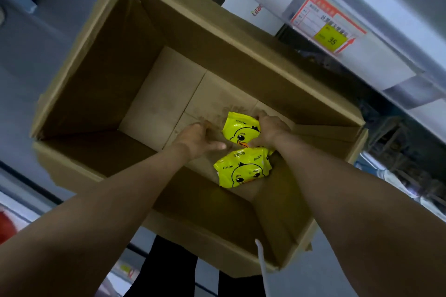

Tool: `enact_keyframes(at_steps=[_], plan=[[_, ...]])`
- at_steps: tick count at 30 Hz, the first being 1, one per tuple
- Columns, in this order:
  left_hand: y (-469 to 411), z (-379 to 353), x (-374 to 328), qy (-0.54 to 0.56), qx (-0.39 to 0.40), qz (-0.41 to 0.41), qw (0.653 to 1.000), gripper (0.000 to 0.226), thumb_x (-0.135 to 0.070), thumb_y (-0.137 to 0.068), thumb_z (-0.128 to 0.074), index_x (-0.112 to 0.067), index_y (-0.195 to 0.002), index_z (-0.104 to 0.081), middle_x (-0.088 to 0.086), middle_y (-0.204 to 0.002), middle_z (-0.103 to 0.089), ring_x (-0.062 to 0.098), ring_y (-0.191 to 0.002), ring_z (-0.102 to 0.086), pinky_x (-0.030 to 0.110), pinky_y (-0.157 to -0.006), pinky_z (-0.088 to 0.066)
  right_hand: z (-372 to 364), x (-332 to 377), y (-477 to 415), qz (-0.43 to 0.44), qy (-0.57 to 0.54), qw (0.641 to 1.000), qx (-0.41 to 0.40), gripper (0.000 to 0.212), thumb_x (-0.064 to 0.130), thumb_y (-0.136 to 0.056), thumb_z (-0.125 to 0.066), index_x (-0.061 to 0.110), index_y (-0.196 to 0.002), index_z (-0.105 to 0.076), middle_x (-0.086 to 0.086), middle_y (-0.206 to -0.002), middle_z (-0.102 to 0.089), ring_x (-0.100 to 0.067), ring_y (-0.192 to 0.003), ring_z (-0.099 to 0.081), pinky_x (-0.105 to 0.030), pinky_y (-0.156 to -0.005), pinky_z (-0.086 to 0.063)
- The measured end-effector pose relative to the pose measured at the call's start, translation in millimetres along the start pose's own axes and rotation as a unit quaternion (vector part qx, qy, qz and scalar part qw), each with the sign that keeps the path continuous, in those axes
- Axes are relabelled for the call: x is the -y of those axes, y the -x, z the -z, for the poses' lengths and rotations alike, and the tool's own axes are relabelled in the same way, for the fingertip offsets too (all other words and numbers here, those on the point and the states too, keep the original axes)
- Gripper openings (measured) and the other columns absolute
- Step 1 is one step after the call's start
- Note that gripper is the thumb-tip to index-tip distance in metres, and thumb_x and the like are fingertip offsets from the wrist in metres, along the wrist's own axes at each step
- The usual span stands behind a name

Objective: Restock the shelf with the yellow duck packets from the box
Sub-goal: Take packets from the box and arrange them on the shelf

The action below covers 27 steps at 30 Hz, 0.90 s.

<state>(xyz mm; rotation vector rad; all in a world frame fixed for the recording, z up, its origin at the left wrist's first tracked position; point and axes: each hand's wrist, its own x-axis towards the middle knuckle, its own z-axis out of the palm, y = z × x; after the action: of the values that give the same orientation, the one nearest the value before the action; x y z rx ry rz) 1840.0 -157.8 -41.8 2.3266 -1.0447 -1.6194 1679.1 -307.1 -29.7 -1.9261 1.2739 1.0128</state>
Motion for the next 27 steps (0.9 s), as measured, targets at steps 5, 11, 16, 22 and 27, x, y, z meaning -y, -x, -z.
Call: enact_keyframes(at_steps=[5, 11, 16, 22, 27], plan=[[0, -25, -11, 0.030, 0.039, 0.008, 0.999, 0.066, -0.047, -0.070, -0.082, -0.019, -0.125, -0.060, 0.001, -0.121, -0.064, 0.018, -0.116, -0.058, 0.032, -0.099, -0.046, -3, -1, -3, -0.042, 0.005, 0.998, -0.041, 0.057, 0.037, -0.071, -0.086, 0.014, -0.118, -0.065, -0.012, -0.127, -0.064, -0.029, -0.118, -0.062, -0.031, -0.087, -0.050], [-3, -57, -33, 0.025, 0.067, 0.007, 0.997, 0.079, -0.042, -0.068, -0.086, -0.016, -0.134, -0.053, 0.004, -0.130, -0.062, 0.020, -0.121, -0.056, 0.035, -0.103, -0.044, 19, -19, -5, -0.059, -0.037, 0.997, -0.028, 0.061, 0.038, -0.074, -0.086, 0.008, -0.121, -0.062, -0.013, -0.130, -0.063, -0.030, -0.118, -0.061, -0.033, -0.090, -0.051], [0, -91, -46, -0.116, 0.096, -0.011, 0.988, 0.099, -0.048, -0.058, -0.089, -0.022, -0.139, -0.039, 0.004, -0.133, -0.055, 0.024, -0.123, -0.052, 0.038, -0.098, -0.046, 22, -35, -4, -0.028, -0.106, 0.994, 0.004, 0.075, 0.045, -0.074, -0.084, 0.008, -0.134, -0.058, -0.010, -0.135, -0.061, -0.026, -0.123, -0.058, -0.030, -0.101, -0.046], [19, -102, -57, -0.229, 0.096, -0.003, 0.969, 0.071, -0.021, -0.071, -0.083, -0.013, -0.129, -0.041, 0.010, -0.126, -0.058, 0.031, -0.117, -0.057, 0.037, -0.086, -0.048, 17, -35, 11, -0.002, -0.198, 0.980, -0.008, 0.058, 0.041, -0.067, -0.089, 0.016, -0.117, -0.071, -0.005, -0.116, -0.073, -0.023, -0.104, -0.069, -0.037, -0.096, -0.053], [35, -33, -58, -0.236, 0.100, -0.006, 0.967, 0.069, -0.033, -0.068, -0.086, -0.013, -0.127, -0.055, 0.009, -0.127, -0.060, 0.028, -0.117, -0.057, 0.034, -0.092, -0.047, 36, -36, 51, -0.021, -0.187, 0.981, -0.036, 0.053, 0.042, -0.073, -0.085, 0.012, -0.114, -0.070, -0.008, -0.116, -0.071, -0.026, -0.108, -0.066, -0.033, -0.094, -0.052]])
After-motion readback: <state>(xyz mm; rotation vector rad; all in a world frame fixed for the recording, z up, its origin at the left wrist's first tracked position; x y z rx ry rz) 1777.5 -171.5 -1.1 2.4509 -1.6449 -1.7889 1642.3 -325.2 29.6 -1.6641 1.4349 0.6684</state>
